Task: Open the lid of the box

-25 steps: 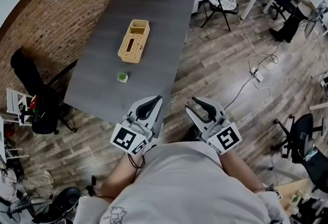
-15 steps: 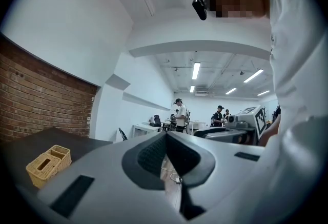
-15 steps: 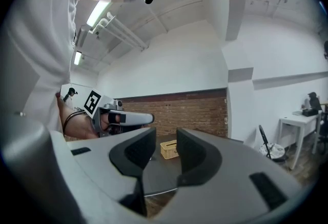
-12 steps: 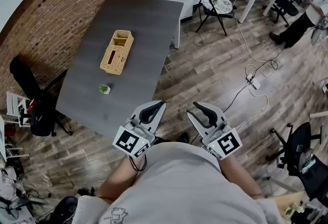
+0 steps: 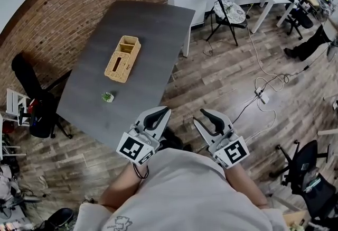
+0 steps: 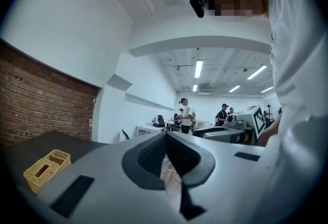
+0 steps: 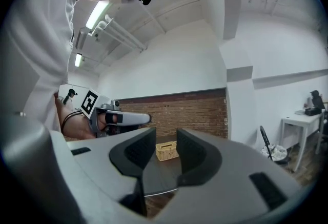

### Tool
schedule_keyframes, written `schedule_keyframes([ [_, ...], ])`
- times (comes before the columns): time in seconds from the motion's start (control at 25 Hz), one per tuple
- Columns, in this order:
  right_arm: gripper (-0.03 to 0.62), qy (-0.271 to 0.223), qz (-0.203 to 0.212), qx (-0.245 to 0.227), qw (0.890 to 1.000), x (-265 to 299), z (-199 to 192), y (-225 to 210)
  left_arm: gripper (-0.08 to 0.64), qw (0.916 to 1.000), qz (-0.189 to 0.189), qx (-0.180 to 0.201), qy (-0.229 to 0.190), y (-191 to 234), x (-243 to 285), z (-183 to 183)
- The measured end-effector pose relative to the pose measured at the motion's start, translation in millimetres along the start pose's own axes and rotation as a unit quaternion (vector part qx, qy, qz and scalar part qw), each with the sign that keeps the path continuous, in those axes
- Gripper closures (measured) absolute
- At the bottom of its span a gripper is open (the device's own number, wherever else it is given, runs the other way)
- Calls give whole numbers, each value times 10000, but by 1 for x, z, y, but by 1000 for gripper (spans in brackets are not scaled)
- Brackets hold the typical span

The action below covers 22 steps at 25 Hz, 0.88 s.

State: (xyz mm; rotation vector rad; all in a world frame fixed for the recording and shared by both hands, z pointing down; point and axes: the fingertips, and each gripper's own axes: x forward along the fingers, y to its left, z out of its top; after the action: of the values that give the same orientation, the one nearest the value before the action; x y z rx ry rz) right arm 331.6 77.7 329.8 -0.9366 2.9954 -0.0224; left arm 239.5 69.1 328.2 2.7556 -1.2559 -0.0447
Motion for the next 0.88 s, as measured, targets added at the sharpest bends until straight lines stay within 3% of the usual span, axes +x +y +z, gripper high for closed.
schedule_keyframes([
  [0.56, 460, 145, 1005, -48, 9948, 128, 1, -11, 549, 9970, 774, 34, -50, 111, -14, 11],
  [0.76, 460, 148, 1532, -177, 9879, 187, 9, 9, 549, 9945, 990, 347, 19, 145, -34, 21],
  [0.88, 460, 126, 1794, -162, 9836, 217, 11, 23, 549, 9920, 1169, 437, -206, 162, -47, 35],
])
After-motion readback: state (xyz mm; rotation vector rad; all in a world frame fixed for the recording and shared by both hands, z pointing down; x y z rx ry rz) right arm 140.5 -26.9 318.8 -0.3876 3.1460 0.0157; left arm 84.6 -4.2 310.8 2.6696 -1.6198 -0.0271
